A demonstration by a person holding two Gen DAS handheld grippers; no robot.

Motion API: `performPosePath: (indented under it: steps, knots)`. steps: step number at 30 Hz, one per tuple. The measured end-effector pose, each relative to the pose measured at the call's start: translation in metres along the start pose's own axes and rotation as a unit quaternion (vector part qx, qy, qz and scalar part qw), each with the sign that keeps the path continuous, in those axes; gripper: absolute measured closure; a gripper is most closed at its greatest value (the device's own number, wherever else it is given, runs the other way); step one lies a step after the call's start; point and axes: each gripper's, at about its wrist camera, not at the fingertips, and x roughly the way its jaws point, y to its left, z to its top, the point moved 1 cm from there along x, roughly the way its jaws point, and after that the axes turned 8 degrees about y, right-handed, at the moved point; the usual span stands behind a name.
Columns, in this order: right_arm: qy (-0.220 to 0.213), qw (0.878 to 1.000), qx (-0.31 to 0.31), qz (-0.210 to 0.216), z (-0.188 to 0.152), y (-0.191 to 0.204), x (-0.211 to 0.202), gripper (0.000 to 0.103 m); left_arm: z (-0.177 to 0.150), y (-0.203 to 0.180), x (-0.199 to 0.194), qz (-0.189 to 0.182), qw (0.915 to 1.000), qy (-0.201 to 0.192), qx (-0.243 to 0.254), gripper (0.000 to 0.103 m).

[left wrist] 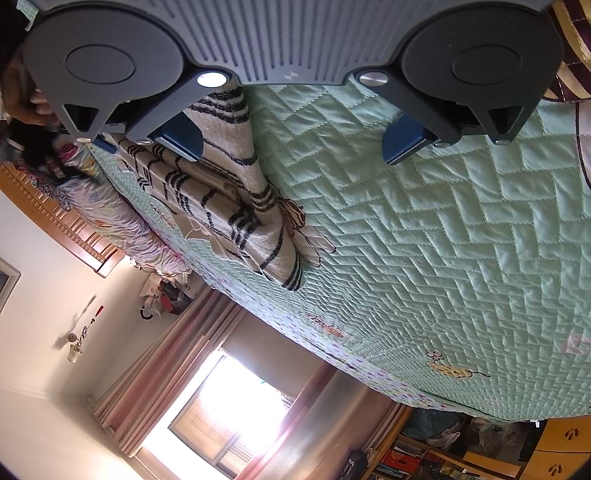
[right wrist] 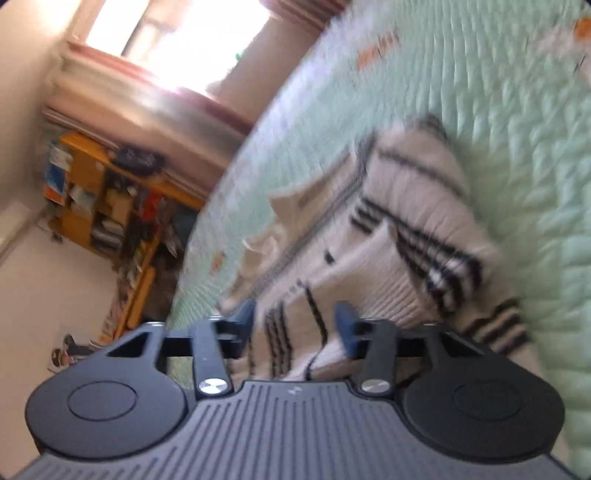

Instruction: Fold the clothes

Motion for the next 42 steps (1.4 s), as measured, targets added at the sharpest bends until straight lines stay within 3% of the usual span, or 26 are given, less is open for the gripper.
performPosePath:
  steps: [2, 4, 6, 8, 13, 15, 18, 22, 26, 28, 33, 36, 42]
  knots:
    - [0.02, 0.999, 0.013, 0.031, -0.01, -0.004, -0.002, 0.029, 0.0, 0.0, 0.0, -0.002, 1.0, -0.001, -0.001, 0.001]
    - [0.04, 0.999, 0.034, 0.001, -0.016, -0.017, 0.002, 0.03, 0.0, 0.001, -0.001, -0.005, 1.0, -0.003, -0.003, 0.001]
    - [0.031, 0.997, 0.059, -0.028, -0.019, -0.031, -0.002, 0.037, -0.001, 0.004, -0.002, -0.012, 0.9999, -0.008, -0.008, 0.001]
    - [0.02, 0.997, 0.076, 0.001, -0.027, -0.027, -0.021, 0.036, -0.001, 0.006, -0.004, -0.018, 0.9997, -0.011, -0.013, 0.001]
    - [0.04, 0.999, 0.032, 0.004, -0.056, 0.001, -0.094, 0.026, -0.003, 0.002, -0.011, -0.01, 0.9998, -0.006, -0.017, 0.001]
    - [0.053, 0.998, 0.044, 0.012, -0.07, -0.001, -0.13, 0.023, -0.008, -0.009, -0.027, -0.01, 0.9997, 0.015, -0.015, 0.001]
    - [0.077, 0.995, 0.054, 0.022, -0.084, -0.007, -0.171, 0.021, -0.028, -0.032, -0.064, -0.037, 0.9976, 0.057, 0.016, 0.001]
    - [0.122, 0.99, 0.064, 0.007, -0.107, -0.034, -0.211, 0.02, -0.066, -0.048, -0.11, -0.031, 0.9914, 0.113, 0.058, 0.001]
    - [0.167, 0.979, 0.118, -0.015, -0.109, -0.056, -0.208, 0.018, -0.099, -0.045, -0.134, -0.014, 0.9859, 0.16, 0.046, 0.001]
    - [0.214, 0.971, 0.105, -0.016, -0.117, -0.056, -0.202, 0.018, -0.107, -0.048, -0.144, -0.005, 0.9863, 0.158, 0.046, 0.001]
    - [0.259, 0.963, 0.068, -0.021, -0.138, -0.057, -0.218, 0.018, -0.112, -0.049, -0.146, 0.003, 0.9858, 0.166, 0.021, 0.001]
    - [0.26, 0.961, 0.087, -0.024, -0.15, -0.074, -0.233, 0.019, -0.111, -0.047, -0.144, 0.006, 0.9851, 0.172, -0.001, 0.001]
    - [0.243, 0.956, 0.158, 0.04, -0.165, -0.109, -0.246, 0.019, -0.104, -0.044, -0.14, -0.008, 0.9787, 0.194, -0.066, 0.002]
